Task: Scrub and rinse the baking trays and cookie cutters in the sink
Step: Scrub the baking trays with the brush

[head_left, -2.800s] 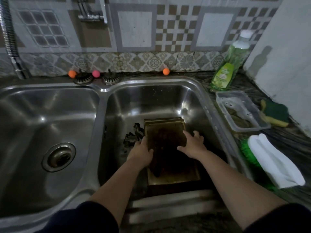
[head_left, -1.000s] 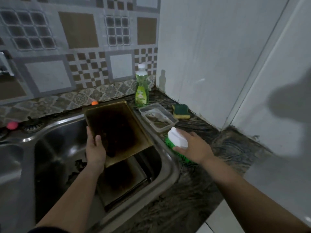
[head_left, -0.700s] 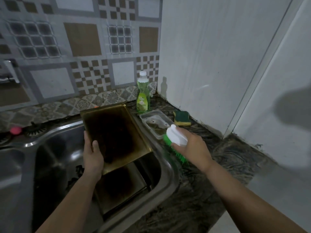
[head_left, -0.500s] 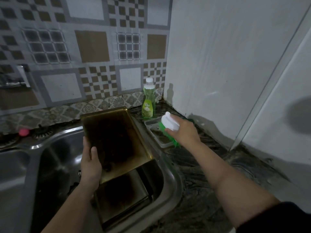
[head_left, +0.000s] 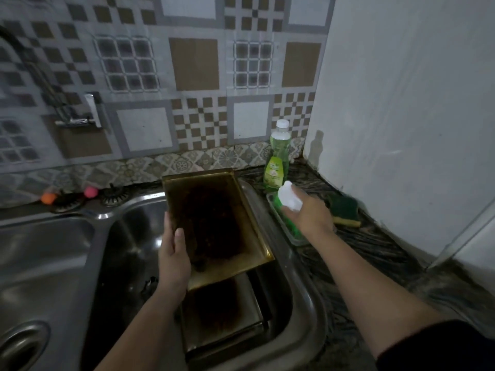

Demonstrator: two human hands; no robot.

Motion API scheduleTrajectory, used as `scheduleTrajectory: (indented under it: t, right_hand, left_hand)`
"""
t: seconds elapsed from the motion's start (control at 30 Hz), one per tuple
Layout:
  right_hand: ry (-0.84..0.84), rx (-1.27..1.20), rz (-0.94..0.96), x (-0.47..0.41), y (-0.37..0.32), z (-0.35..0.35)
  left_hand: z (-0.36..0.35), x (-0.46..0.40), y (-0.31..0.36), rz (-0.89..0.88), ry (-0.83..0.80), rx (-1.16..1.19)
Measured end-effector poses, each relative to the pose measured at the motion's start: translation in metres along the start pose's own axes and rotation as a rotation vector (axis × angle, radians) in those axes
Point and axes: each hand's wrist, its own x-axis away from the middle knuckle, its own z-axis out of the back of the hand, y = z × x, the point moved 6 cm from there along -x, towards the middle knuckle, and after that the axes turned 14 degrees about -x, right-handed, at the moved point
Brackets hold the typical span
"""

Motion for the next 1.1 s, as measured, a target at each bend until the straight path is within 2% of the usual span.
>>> scheduleTrajectory:
  t: [0.17, 0.27, 0.4, 0.57, 0.7, 0.9, 1.0, 1.1]
  right_hand:
    - [0.015, -0.250, 0.229, 0.034, -0.066, -0.004]
    - [-0.022, -0.240, 0.347, 0.071, -0.087, -0.032]
    - [0.046, -0.211, 0.413, 0.098, -0.096, -0.057]
    - [0.103, -0.194, 0.345, 0.025, -0.122, -0.045]
    - [-0.006, -0.169, 0.401, 0.017, -0.156, -0.053]
    - [-0.175, -0.286, 0.657, 0.130, -0.152, -0.087]
    - [-0.108, -0.369, 0.599, 0.105, -0.165, -0.077]
    - [-0.022, -0.348, 0.519, 0.053, -0.201, -0.058]
  left_hand:
    - [-0.003, 0.004, 0.010, -0.033, 0.039, 0.018]
    - [-0.002, 0.001, 0.014, -0.071, 0.072, -0.001]
    - [0.016, 0.000, 0.017, -0.130, 0.099, -0.003]
    - [0.009, 0.011, 0.023, -0.183, 0.011, -0.038]
    - [0.012, 0.004, 0.029, -0.208, 0.038, -0.005]
    - [0.043, -0.014, 0.022, -0.141, 0.136, 0.056]
    - [0.033, -0.006, 0.026, -0.179, 0.069, 0.062]
    - [0.016, 0.004, 0.035, -0.253, 0.021, 0.027]
